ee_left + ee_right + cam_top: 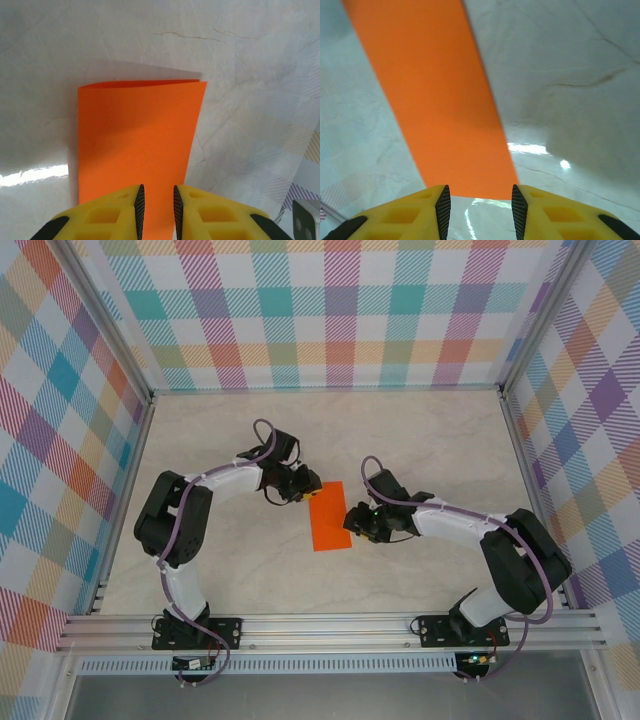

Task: Fold a paper plane with a square sheet of paper (pick it up from the middle)
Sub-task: Third fold the triangle at the center of the table.

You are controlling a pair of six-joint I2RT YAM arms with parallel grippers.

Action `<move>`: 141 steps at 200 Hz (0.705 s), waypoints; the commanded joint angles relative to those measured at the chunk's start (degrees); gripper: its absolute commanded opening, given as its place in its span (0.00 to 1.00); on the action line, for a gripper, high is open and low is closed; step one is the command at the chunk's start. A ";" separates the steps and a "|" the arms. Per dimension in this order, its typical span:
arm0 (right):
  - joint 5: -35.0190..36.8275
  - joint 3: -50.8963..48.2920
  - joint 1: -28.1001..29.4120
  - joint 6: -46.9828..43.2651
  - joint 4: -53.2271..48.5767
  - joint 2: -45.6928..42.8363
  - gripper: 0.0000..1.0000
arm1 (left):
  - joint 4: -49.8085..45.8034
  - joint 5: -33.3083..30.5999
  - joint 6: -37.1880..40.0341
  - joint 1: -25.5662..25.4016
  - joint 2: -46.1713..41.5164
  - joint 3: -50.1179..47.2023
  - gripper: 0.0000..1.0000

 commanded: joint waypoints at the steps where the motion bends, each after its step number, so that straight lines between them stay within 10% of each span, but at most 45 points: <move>1: -1.43 -0.78 0.32 -0.33 0.61 -0.70 0.41 | -2.46 0.13 1.24 -0.11 2.49 1.81 0.24; 141: -3.18 3.87 0.32 -0.05 0.83 7.59 0.43 | -3.68 -2.24 2.34 0.15 6.29 -0.27 0.22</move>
